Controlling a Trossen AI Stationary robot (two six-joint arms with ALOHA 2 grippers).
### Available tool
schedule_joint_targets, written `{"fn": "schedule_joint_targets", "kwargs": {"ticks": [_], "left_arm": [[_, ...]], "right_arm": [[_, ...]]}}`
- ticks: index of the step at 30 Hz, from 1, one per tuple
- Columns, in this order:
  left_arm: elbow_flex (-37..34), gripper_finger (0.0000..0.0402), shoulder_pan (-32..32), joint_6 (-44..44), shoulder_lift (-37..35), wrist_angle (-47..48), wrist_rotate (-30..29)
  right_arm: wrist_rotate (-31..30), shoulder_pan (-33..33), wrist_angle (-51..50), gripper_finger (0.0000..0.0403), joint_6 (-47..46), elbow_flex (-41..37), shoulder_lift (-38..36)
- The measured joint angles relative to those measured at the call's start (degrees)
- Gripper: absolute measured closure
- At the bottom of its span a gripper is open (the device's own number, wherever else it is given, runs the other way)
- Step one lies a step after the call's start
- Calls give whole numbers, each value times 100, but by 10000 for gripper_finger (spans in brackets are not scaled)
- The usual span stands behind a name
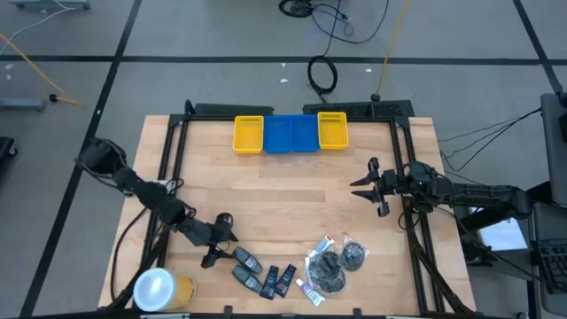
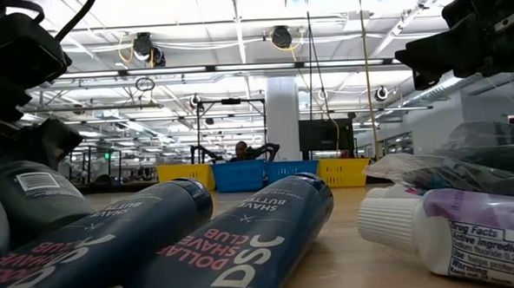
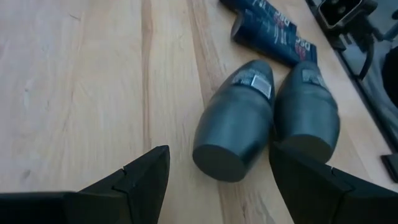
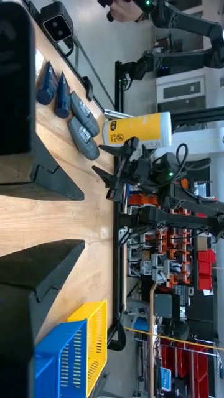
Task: Pick & Place Travel size toiletries
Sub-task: Put the top deodorant cream into the right blue bin
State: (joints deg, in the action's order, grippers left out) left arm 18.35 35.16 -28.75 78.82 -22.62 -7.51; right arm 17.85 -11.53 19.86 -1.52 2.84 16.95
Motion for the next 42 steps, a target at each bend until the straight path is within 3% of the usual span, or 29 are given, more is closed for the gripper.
{"fn": "schedule_joint_targets", "kwargs": {"ticks": [6, 13, 23, 35, 42], "left_arm": [[0, 128, 60, -57, 360, -88, -22], [-2, 128, 55, 52, 731, -1024, -68], [0, 128, 56, 363, 1367, -1591, -110], [-2, 130, 54, 729, 1467, -1998, -151], [-2, 197, 54, 756, 1465, -2043, -152]], "right_arm": [[0, 0, 0, 298, 0, -1, 0], [0, 0, -2, 298, 0, 0, 0], [2, 0, -2, 298, 0, 0, 0], [2, 0, -184, 298, 0, 1, 0], [2, 0, -175, 298, 0, -1, 0]]}}
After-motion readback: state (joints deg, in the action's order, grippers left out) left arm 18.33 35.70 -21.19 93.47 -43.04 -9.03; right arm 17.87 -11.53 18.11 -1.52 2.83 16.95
